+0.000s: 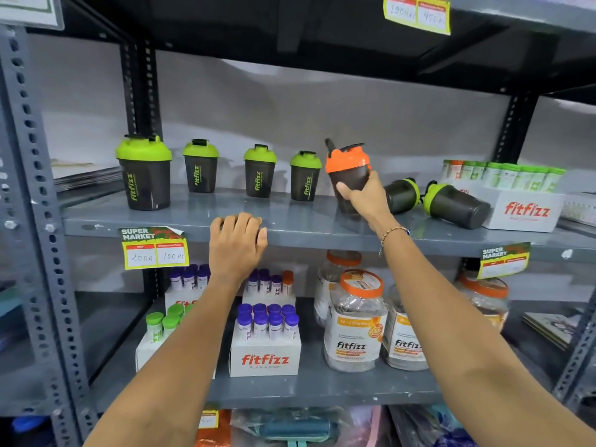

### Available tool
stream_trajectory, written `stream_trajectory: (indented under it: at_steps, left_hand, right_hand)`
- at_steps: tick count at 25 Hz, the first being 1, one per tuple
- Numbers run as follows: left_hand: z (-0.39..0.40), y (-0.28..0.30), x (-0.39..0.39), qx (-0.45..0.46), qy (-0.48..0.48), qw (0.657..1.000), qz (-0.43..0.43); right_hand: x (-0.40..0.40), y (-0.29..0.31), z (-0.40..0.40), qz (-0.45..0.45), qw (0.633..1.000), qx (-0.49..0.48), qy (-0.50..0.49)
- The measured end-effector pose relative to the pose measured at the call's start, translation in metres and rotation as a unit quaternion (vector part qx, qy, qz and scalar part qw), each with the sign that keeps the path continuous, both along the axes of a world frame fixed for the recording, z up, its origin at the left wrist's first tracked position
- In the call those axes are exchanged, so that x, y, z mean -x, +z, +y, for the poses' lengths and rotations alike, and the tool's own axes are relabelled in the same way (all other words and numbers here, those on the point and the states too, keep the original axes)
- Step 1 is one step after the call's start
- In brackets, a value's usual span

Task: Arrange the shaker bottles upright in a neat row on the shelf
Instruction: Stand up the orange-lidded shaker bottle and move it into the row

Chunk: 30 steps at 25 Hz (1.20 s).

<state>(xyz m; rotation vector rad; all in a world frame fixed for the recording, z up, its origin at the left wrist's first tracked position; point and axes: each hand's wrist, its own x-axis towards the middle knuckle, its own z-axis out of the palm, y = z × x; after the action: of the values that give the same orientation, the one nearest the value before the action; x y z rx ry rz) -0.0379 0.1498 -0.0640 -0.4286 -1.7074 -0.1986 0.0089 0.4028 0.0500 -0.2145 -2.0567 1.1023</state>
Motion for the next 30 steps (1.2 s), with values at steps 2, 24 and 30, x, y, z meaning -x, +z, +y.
stream_trajectory:
  at_steps: [2, 24, 30]
  left_hand:
    - [0.0, 0.001, -0.001, 0.002, 0.001, 1.0, 0.0]
    - [-0.002, 0.006, -0.012, 0.007, -0.014, 0.998, -0.061]
    - [-0.001, 0.004, -0.011, 0.003, -0.012, 0.997, -0.071]
  right_hand:
    - [-0.002, -0.002, -0.006, -0.008, 0.997, 0.063, 0.036]
    - [-0.001, -0.014, -0.006, -0.113, 0.991, 0.067, 0.012]
    - [-0.002, -0.014, -0.007, -0.132, 0.988, 0.077, 0.038]
